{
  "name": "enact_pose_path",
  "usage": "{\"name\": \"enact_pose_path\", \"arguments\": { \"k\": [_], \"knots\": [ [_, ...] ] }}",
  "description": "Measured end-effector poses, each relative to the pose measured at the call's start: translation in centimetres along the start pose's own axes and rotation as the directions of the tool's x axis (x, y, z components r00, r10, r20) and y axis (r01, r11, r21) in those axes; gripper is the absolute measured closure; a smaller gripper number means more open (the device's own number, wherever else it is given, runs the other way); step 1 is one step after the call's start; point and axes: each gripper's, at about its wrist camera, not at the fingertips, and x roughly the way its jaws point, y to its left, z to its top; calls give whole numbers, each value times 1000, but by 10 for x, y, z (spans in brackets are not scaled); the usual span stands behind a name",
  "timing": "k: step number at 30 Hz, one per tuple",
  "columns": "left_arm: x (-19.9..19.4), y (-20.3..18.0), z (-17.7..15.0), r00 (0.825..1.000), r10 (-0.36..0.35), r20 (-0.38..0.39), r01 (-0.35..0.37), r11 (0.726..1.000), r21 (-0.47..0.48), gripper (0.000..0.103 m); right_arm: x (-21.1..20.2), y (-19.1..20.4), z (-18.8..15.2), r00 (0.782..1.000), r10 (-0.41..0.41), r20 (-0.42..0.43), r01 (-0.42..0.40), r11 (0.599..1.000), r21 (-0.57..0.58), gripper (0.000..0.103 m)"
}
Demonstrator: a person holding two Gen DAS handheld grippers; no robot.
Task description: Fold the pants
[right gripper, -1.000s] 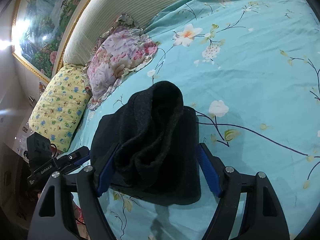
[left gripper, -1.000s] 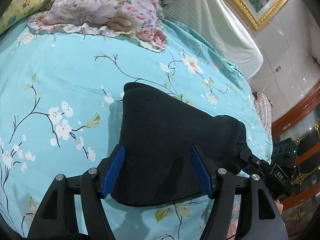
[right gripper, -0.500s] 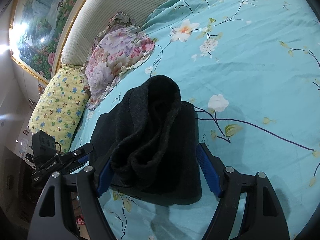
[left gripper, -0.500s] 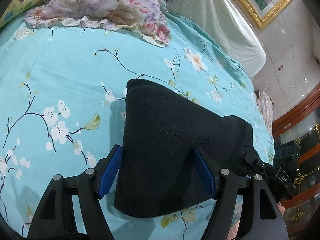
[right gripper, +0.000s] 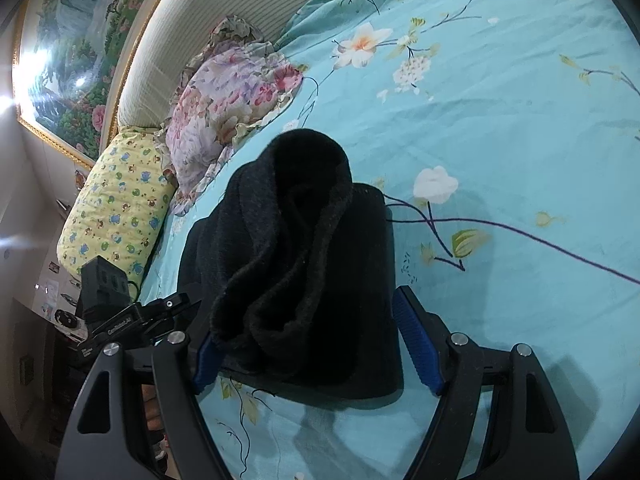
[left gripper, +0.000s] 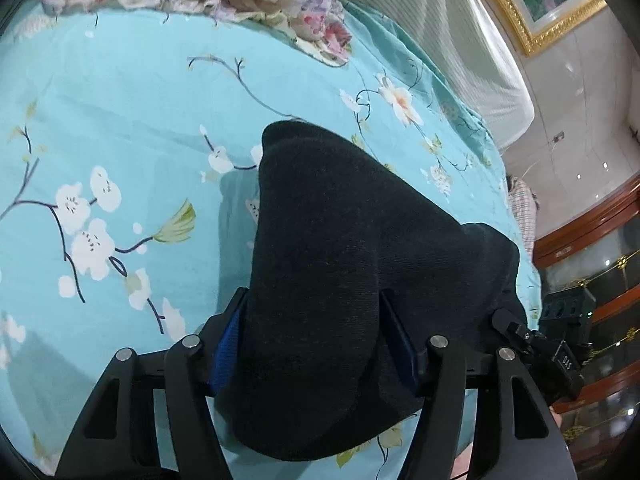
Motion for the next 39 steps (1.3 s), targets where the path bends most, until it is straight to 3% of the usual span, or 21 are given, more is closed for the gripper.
{"name": "enact_pose_path", "arguments": {
  "k": [9,13,17,22,26,39],
  "knots": [
    [6,-4,1,1000,-2,0,2,999,33,56,12,1,-1,1000,12,-27,-13,1000,-10,28],
    [2,-11,0,1000,-5,14,4,999,53,66,16,5,-4,999,-2,-42,0,999,-45,50],
    [-4,-20,0,999,18,36,-20,997,75,71,13,14,-4,999,-23,-34,20,996,-89,59],
    [-26,-32,-2,996,33,85,-42,993,106,75,6,36,-1,999,-53,-10,50,985,-165,61],
    [-48,-33,3,987,62,149,-78,992,104,75,5,54,8,1000,-26,1,26,979,-203,62],
    [-115,22,32,950,138,281,-148,989,11,75,58,127,38,996,81,-39,-89,945,-315,62]
  ]
}}
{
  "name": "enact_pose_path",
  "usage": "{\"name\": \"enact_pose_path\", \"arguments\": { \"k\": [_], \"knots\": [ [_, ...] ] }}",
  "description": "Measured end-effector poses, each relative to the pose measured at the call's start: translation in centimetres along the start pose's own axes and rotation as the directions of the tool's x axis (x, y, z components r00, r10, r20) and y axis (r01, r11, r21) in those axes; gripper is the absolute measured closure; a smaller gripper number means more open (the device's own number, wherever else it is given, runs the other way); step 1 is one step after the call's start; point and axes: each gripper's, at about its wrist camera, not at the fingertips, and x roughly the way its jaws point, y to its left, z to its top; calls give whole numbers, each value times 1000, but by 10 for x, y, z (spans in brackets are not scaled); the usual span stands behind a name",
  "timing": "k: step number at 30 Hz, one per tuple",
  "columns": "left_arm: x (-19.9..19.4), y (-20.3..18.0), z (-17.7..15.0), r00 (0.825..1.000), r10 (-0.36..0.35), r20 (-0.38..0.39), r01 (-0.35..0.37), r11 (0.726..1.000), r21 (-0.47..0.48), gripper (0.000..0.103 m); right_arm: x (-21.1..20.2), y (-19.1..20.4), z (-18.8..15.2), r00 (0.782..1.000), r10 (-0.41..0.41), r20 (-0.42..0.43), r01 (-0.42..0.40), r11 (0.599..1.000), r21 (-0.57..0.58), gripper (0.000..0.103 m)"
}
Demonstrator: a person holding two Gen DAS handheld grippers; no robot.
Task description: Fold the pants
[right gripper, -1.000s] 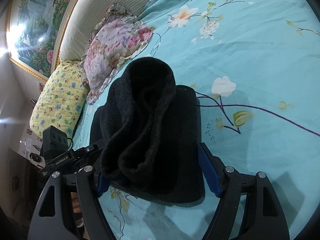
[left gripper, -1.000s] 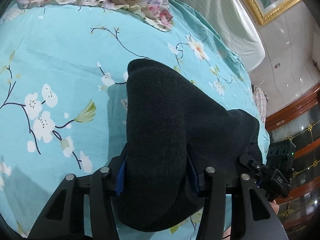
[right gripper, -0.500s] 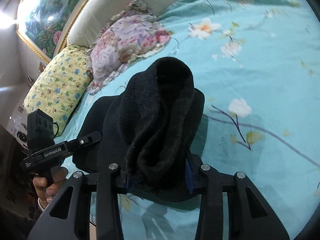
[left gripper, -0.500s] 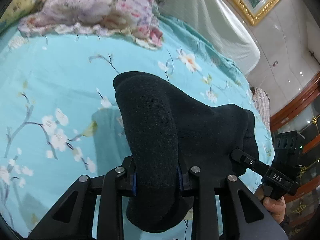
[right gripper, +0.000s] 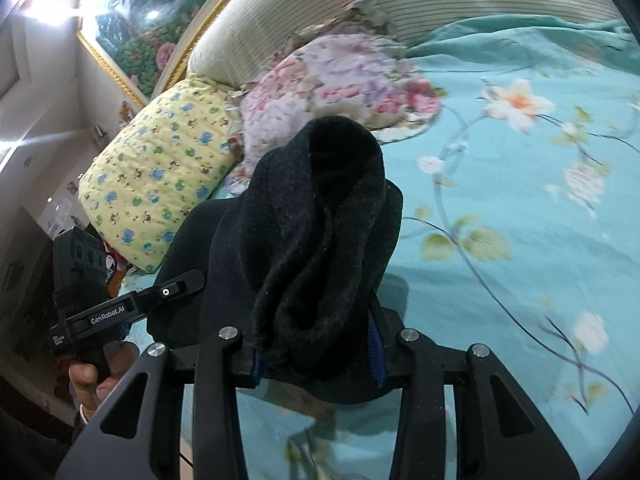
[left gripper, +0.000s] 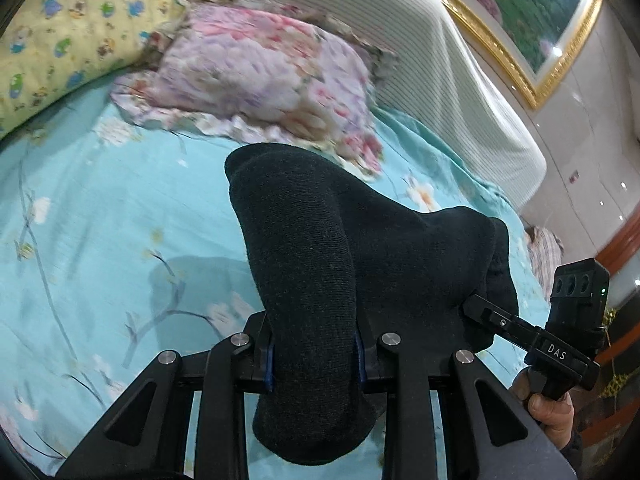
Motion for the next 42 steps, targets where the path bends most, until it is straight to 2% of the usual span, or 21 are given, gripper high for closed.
{"name": "enact_pose_path", "arguments": {
  "k": [8,17,29,35,38,40,42],
  "knots": [
    [6,34,27,997,68,40,-66,997,-43,75,52,20,29,999,16,-32,-17,999,-44,62],
    [32,63,49,986,158,58,-154,985,-72,75,103,35,54,999,-29,-24,26,995,-96,62],
    [53,76,48,980,195,48,-192,980,-61,74,138,23,58,997,-42,-57,38,996,-82,60],
    [59,85,44,980,197,26,-194,977,-84,63,144,17,57,996,-58,-75,52,996,-74,53],
    [61,87,41,978,210,20,-207,974,-91,53,146,13,56,995,-56,-79,50,997,-65,52],
    [62,89,40,973,229,16,-227,969,-94,42,146,11,56,995,-60,-79,55,996,-64,50],
    [60,89,39,970,244,19,-241,966,-98,40,146,9,55,995,-64,-80,60,996,-61,48]
  ]
}}
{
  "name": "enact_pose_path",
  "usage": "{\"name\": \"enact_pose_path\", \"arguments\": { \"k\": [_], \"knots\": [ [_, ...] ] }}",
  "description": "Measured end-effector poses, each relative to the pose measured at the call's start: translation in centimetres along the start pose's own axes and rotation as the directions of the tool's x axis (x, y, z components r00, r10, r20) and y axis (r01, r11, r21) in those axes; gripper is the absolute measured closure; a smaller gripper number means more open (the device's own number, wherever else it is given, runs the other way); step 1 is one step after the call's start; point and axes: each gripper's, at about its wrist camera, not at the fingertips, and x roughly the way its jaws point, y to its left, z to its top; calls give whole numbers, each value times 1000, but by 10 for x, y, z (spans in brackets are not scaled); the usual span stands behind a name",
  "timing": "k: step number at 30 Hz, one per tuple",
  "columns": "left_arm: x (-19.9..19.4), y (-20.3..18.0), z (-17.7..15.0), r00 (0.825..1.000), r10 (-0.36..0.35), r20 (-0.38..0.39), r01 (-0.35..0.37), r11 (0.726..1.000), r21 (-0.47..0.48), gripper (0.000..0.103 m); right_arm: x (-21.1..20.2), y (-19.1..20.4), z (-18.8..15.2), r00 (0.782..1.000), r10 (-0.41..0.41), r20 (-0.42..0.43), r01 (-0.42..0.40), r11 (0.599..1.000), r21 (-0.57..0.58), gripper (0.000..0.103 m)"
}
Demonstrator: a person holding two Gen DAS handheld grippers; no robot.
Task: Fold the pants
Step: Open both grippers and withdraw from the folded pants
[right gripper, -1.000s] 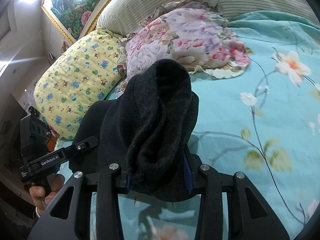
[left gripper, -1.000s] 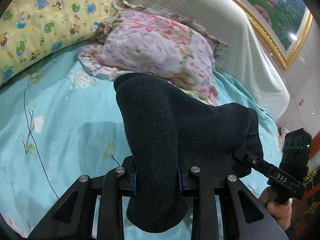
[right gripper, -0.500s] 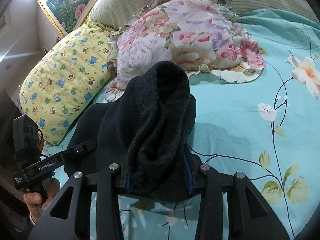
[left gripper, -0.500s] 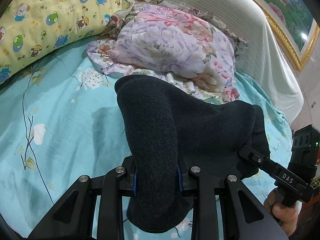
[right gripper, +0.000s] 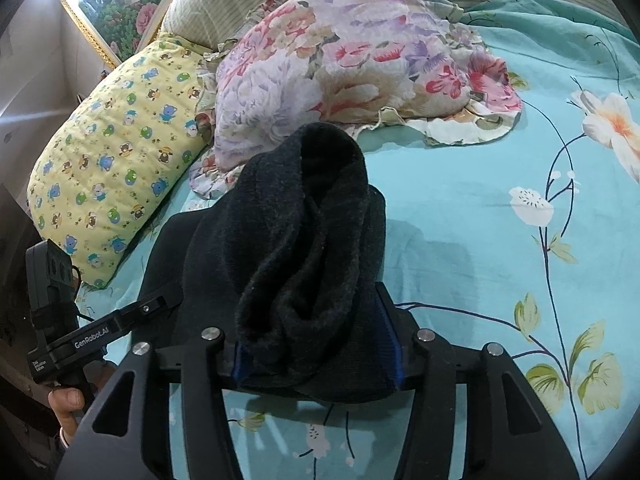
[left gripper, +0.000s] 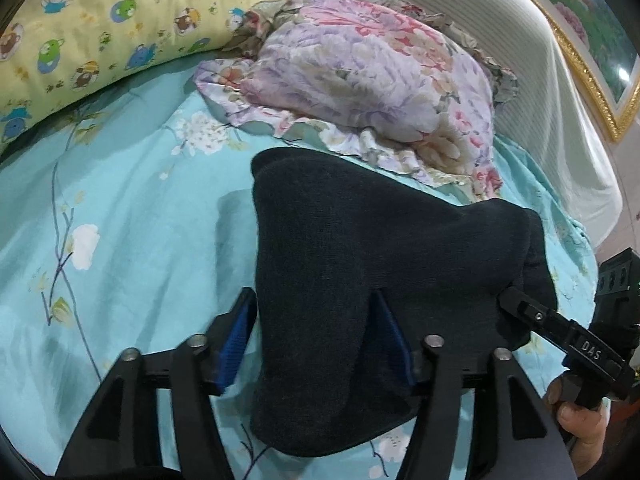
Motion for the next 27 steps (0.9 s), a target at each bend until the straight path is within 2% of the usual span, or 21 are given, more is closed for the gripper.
{"name": "enact_pose_path", "arguments": {
  "k": [7,15,19,22,27],
  "knots": [
    [-6,1,-3,1000,29,1,-29,1000,-1,31,-1,-4,0,1000,-18,-2,18,1000,15,36],
    [-15,1,-10,999,42,-1,-42,999,-6,29,-10,-4,-3,1000,-19,15,18,999,36,35],
    [-22,-2,-14,999,51,10,-51,999,-1,29,-20,4,-5,999,-12,37,12,1000,11,33],
    [-29,-4,-19,997,68,25,-68,998,1,25,-28,13,-8,998,-26,56,28,999,-29,29],
    [-38,-8,-26,996,75,39,-76,997,14,25,-37,25,-15,996,-52,77,59,994,-87,26]
  ]
}}
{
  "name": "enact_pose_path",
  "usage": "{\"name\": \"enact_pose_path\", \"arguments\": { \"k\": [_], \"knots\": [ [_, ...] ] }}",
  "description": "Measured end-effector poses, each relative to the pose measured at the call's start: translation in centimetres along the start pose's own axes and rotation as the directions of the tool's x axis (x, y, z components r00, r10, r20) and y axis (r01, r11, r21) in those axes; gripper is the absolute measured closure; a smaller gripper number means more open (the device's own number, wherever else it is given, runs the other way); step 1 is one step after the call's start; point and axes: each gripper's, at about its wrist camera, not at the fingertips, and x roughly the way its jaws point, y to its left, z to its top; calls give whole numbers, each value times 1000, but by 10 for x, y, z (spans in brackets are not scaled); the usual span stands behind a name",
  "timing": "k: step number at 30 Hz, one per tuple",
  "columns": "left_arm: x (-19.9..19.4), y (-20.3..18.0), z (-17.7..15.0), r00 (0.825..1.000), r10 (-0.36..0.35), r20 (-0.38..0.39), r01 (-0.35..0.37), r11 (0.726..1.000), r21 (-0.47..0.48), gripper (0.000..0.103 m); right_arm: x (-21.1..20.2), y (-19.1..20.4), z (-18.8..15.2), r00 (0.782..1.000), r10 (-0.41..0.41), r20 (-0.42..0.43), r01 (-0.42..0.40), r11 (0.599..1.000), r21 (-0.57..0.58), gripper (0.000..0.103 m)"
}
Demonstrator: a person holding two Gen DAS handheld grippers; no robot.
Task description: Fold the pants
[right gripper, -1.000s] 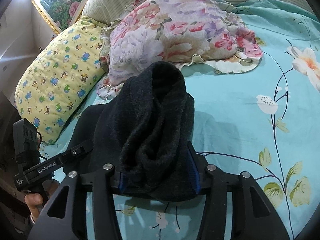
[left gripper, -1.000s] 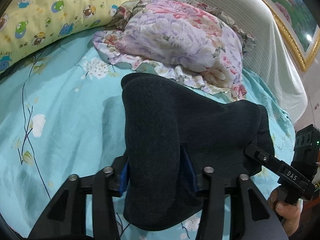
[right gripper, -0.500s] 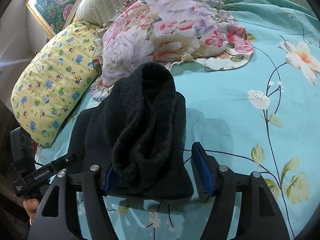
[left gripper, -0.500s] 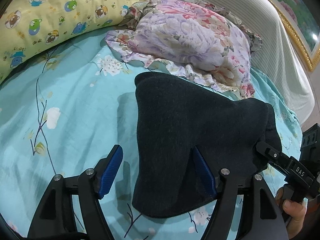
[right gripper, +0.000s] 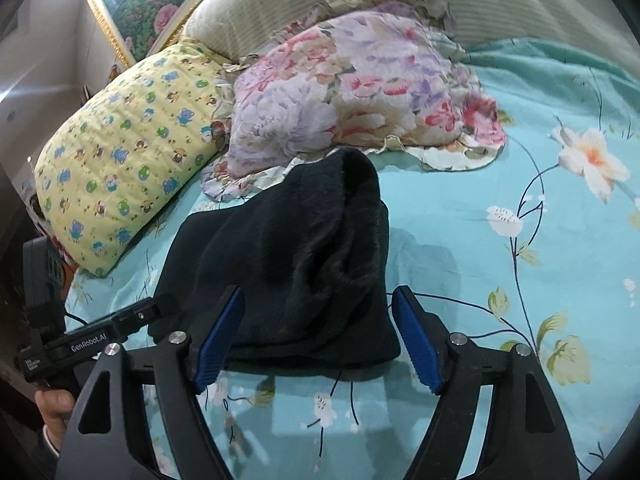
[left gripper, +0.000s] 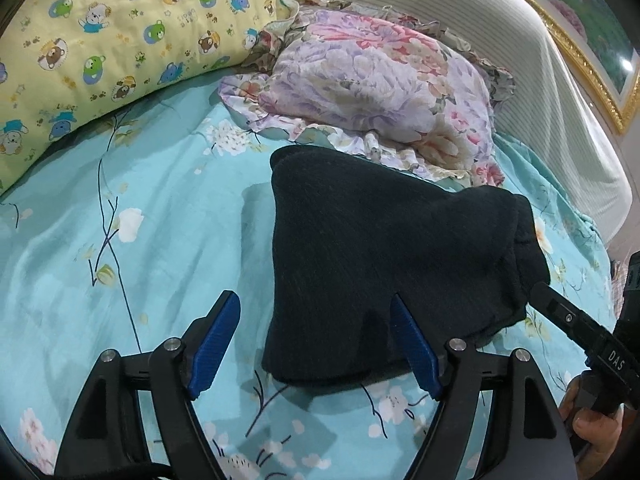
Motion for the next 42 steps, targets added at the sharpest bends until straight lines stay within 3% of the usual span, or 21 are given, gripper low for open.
{"name": "enact_pose_path", "arguments": {
  "k": [19,27,42],
  "knots": [
    [-32,-22,-37,991,86,102,-96,991,97,21,-27,37,-35,991,-69,111,89,978,-189,17],
    [-36,-26,-52,975,150,165,-168,980,106,19,-27,41,-50,987,-73,145,102,973,-205,17],
    [-23,-22,-62,972,178,153,-195,975,105,19,-18,46,-63,986,-72,150,106,967,-232,14]
  ]
}}
